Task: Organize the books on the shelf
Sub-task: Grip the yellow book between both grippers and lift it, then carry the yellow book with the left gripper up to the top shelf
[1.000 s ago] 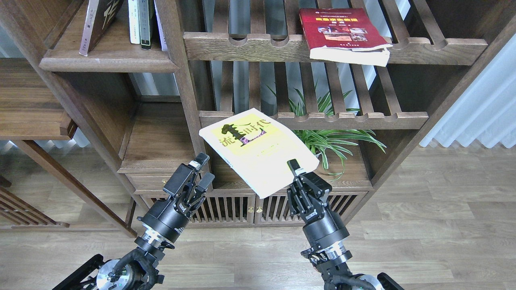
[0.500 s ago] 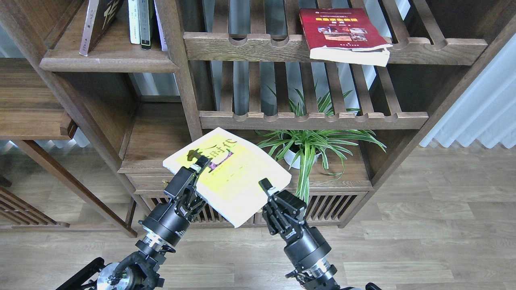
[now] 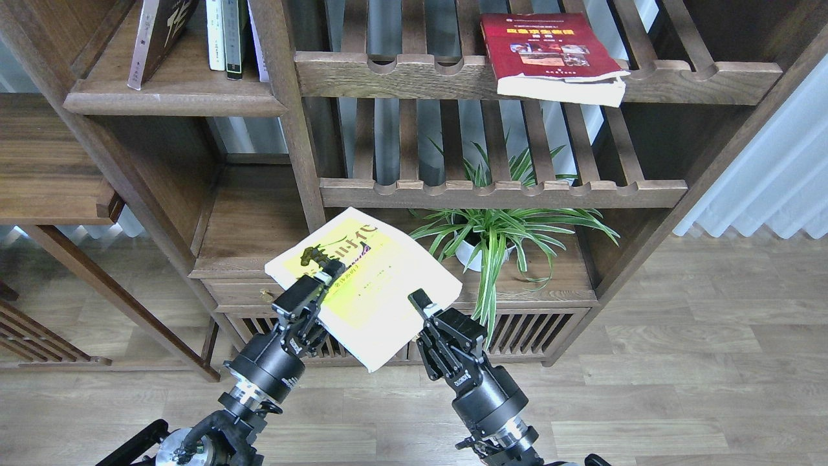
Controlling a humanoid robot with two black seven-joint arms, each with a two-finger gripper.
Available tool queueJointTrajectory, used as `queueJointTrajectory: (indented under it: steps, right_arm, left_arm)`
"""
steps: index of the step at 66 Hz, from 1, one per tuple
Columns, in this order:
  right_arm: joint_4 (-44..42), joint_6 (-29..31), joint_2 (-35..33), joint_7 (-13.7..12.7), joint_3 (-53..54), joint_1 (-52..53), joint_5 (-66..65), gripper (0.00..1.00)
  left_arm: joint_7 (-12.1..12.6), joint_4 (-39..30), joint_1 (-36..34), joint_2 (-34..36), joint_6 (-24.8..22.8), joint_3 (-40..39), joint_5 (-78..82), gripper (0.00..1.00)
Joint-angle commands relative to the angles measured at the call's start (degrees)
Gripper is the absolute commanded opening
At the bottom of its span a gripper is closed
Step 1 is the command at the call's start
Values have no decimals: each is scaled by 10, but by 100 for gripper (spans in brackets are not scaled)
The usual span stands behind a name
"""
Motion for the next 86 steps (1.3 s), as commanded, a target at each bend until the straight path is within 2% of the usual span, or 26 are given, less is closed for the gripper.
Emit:
queueJointTrajectory:
  steps: [1,13,15,17,18,23,30,47,63,86]
  right_arm:
    - [0,0,2,2,3,0,1,7]
    - [0,0,5,2,3,-1,1,14]
    - [0,0,5,2,8,1,0,26]
    - [0,0,5,2,9,2,-1,31]
    - [0,0,5,2,10,3,-1,36]
    - [2,0,5,1,13,4,-5,52]
    - [2,0,5,1,21,3,-16,62]
    - [1,0,5,1,34,-1,-33,69]
    - [-6,0,5,2,80,-5,-37,76]
    - [-26,0,5,2,72,-6,-62,78]
  left_arm:
    - [-1,0,1,11,0,0,-1,7]
    - [-2,0,1,15,0,-1,-2,7]
    - [-2,0,1,15,0,-1,-2,7]
    - [-2,0,1,15,0,-1,-2,7]
    - [-2,0,1,15,0,-1,-2,7]
    - [-2,0,1,18,0,-1,-2,7]
    - [-1,1,0,20,0,-1,-2,8]
    - [2,-3,-2,26,0,-2,-2,7]
    - [7,-46,-5,172,0,-7,7,7]
    - [9,-48,-42,256,0,-76,40,7]
